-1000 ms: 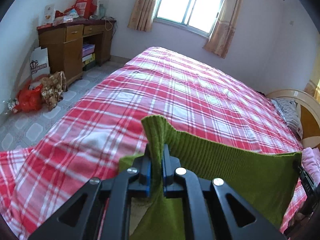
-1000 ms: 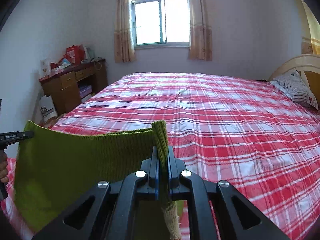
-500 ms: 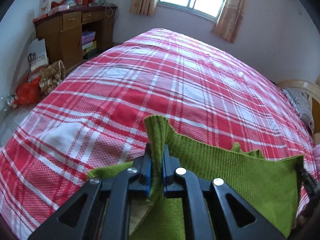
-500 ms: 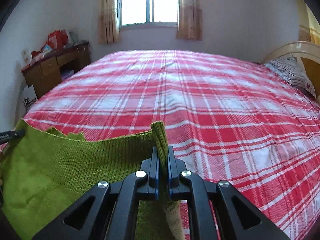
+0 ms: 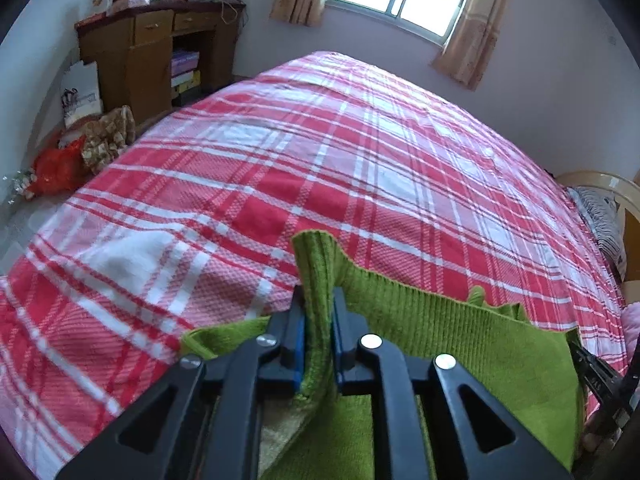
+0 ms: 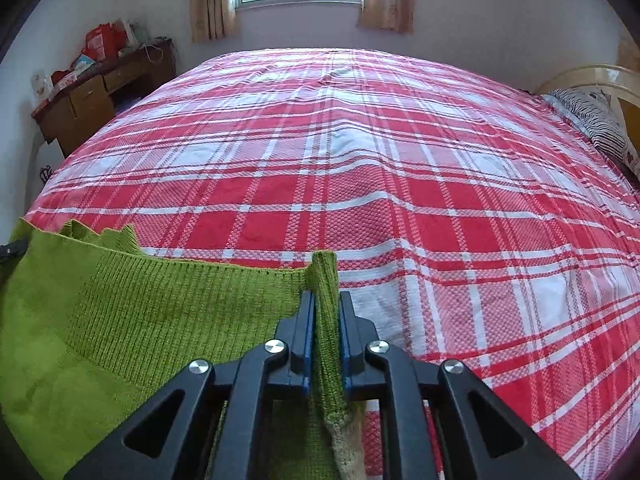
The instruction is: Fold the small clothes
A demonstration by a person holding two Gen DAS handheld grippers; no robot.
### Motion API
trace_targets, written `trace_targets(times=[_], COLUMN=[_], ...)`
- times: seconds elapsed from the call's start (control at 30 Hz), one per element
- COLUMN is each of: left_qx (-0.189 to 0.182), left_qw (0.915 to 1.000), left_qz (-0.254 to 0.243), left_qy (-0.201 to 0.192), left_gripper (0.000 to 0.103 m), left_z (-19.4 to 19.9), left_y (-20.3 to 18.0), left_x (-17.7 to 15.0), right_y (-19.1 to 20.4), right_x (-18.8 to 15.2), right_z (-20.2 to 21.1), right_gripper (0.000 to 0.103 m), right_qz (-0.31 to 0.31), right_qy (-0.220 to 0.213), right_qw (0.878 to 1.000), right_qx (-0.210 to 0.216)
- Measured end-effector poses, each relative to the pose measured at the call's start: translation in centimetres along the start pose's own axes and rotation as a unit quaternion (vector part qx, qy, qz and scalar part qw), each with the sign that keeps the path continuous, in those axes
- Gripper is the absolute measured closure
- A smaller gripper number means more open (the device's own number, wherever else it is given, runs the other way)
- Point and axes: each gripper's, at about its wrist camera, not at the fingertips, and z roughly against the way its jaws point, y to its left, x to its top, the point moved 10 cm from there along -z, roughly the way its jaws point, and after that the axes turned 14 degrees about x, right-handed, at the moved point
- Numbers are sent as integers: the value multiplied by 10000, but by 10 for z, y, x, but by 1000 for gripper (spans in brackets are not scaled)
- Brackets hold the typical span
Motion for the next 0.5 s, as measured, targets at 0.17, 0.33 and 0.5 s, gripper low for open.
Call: trace_targets(times=[0.17,0.33,0.5], left_qx=[160,663,750], left_qw=[9989,9929,9908], left_qz=[-180,-717,-943], left_qy=[-407,-686,-614], left_gripper=[46,31,31], left_z=[50,90,110], left_y=[4,4,-3], left_x=[-8,-29,-56], right_y=[-2,7,57], right_x=[15,25,-12], right_z=[37,129,168], right_gripper=[91,66,44], right_qz=[-190,-96,164], right_qy=[-603,-1676,-1872], right_qw=[9973,9851,9822], right_qx=[366,-363,34])
